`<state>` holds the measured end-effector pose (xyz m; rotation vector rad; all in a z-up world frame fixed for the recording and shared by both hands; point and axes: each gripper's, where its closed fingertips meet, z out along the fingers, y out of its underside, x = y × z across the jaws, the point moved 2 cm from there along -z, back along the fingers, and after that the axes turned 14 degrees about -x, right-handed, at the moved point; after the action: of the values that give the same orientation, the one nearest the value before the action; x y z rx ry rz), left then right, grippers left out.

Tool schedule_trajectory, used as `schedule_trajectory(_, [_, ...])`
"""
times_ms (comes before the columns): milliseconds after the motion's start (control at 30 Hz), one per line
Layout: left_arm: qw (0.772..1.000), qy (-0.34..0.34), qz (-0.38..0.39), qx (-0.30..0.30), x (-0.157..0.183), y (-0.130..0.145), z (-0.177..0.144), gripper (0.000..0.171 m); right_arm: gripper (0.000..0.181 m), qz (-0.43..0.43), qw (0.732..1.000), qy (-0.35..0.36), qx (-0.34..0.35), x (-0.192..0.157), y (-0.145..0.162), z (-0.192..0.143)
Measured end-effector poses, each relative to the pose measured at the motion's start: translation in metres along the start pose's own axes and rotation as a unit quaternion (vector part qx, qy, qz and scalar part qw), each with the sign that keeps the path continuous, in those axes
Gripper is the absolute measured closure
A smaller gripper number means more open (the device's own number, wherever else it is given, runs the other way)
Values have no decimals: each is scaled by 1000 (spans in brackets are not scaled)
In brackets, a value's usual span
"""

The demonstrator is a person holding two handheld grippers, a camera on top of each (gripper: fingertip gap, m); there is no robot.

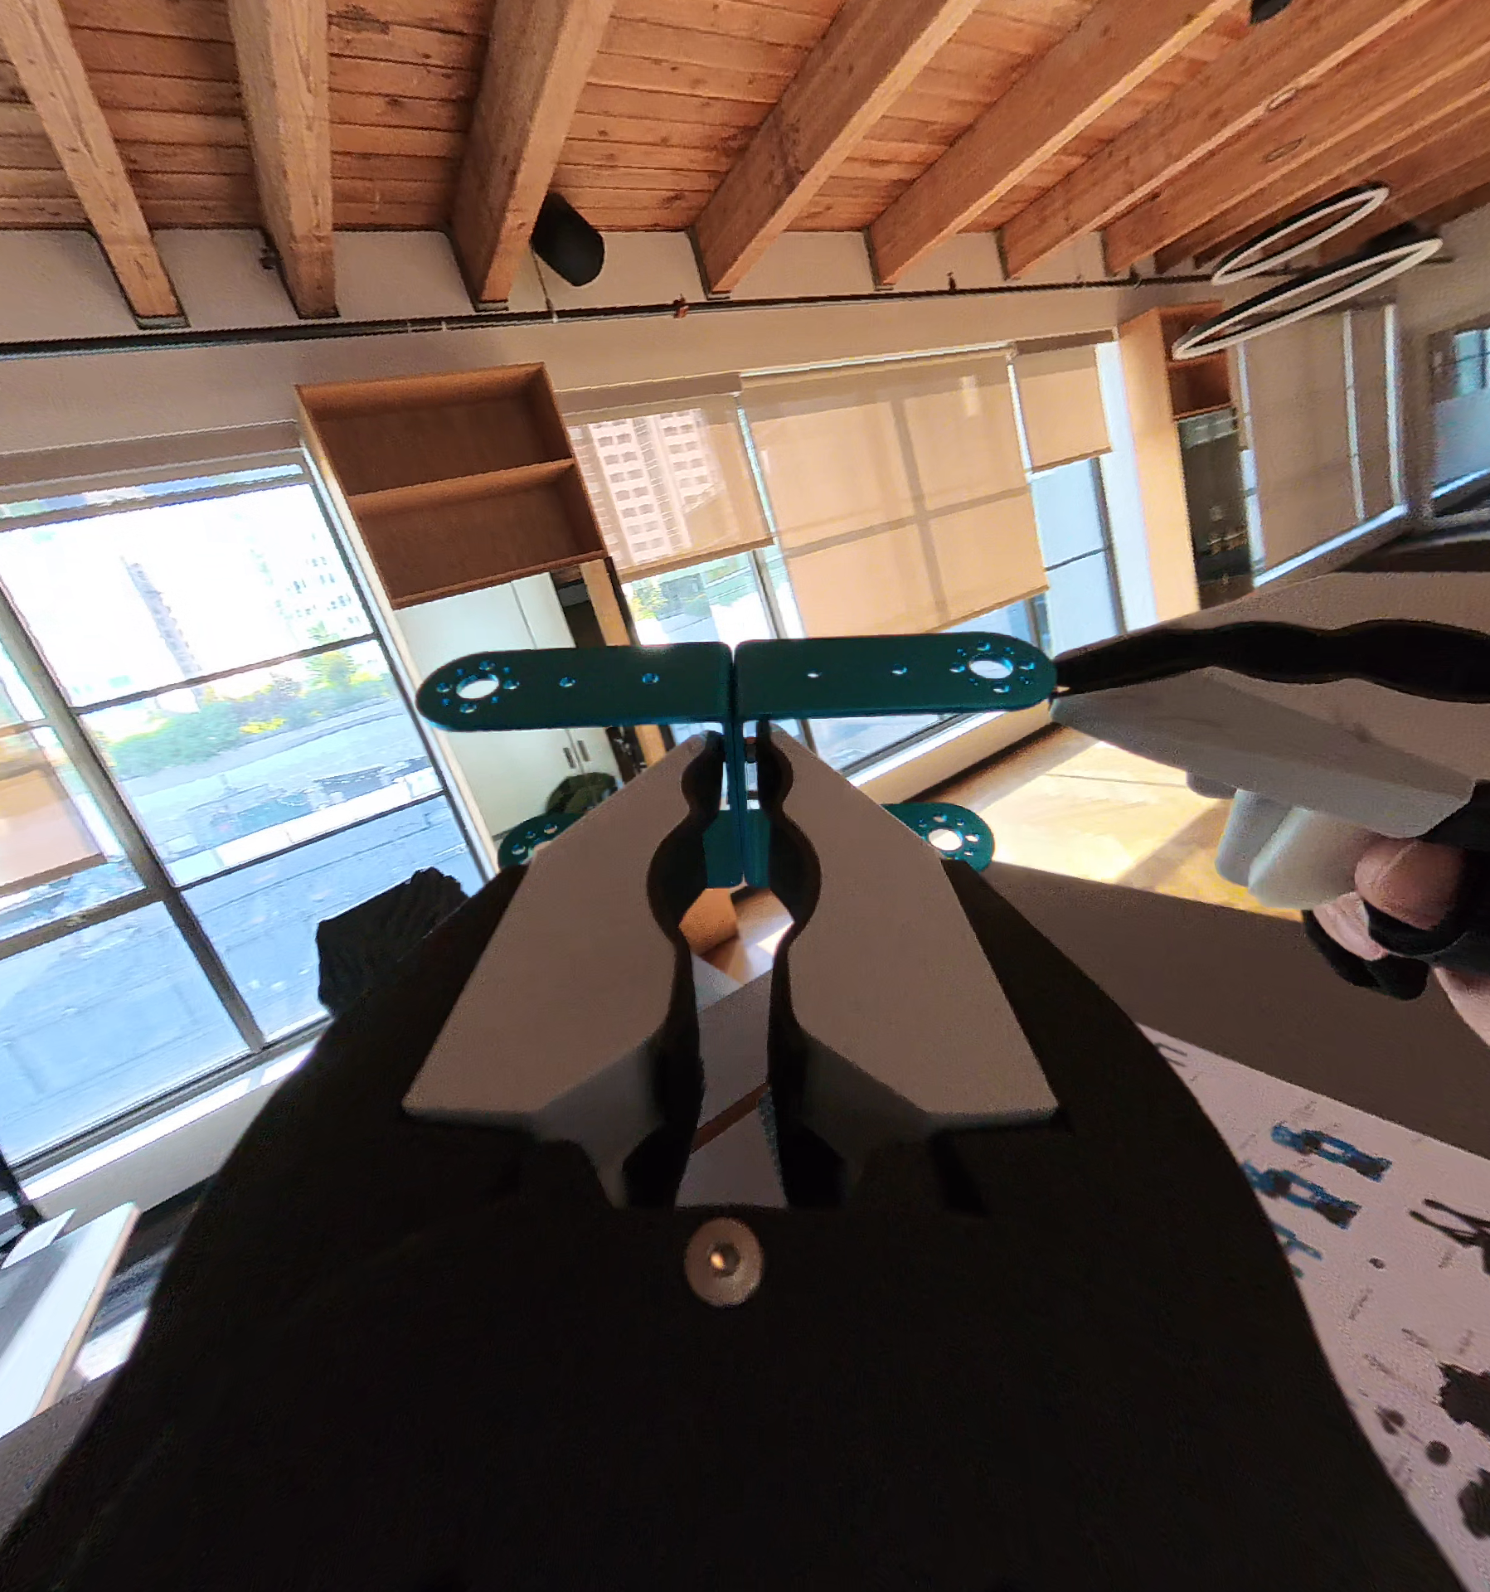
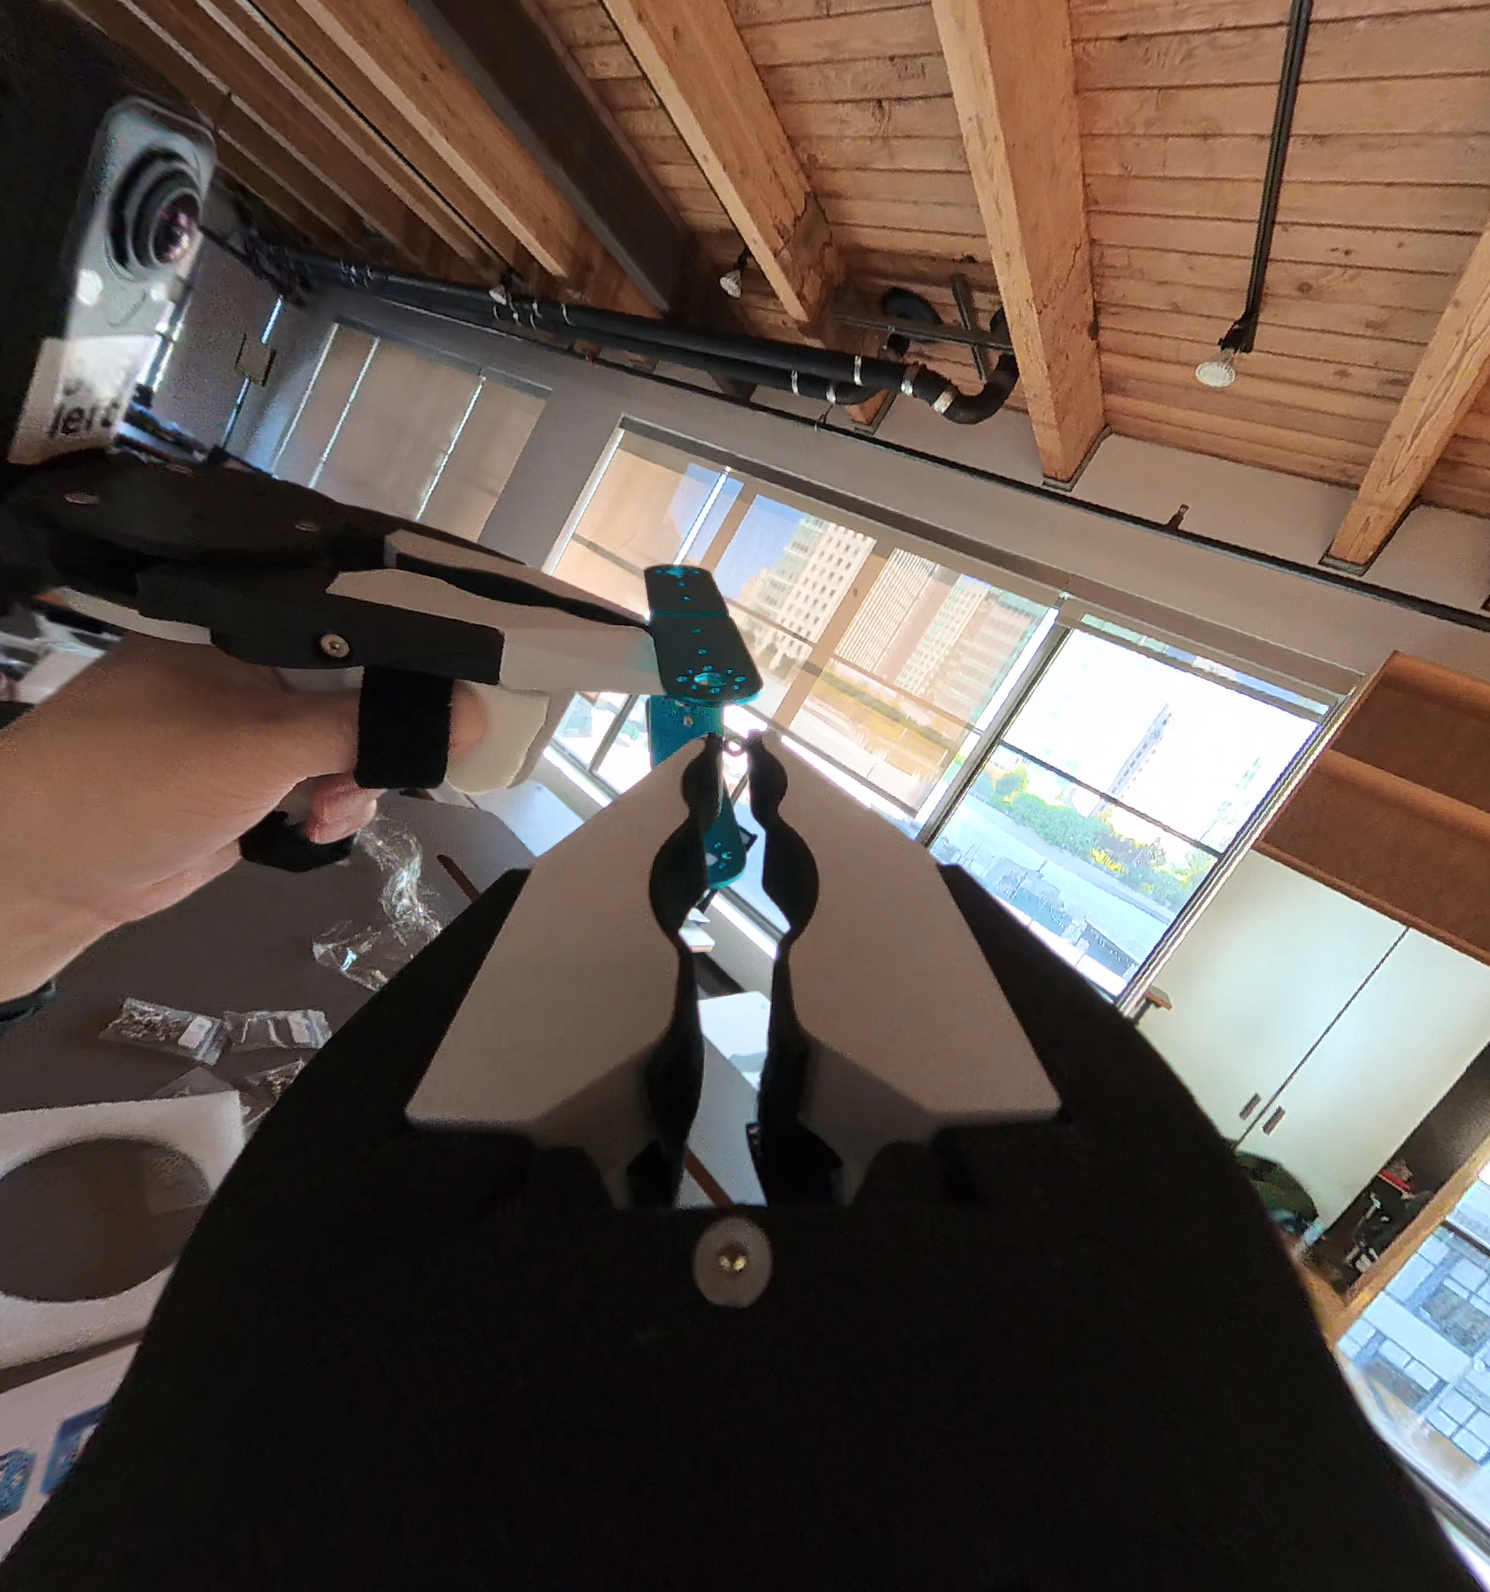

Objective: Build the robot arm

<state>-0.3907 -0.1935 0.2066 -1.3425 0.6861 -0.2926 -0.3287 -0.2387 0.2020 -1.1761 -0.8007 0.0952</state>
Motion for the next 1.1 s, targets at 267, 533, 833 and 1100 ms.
schedule_trajectory(267, [999,4,-14,-30,-4,11,10,166,178,-23,1000,1,17,-8,9,13])
schedule_trajectory(533, [998,16,-37,-53,-12,25,22,166,178,-62,998,18,0,-16,15,21])
schedule_trajectory(833, [997,29,-51,-43,-18,23,16,166,177,-86,996,31,-18,-19,26,30])
schedule_trajectory(1100, [996,51,-51,-45,-8,22,18,166,177,-103,993,49,-16,-13,27,32])
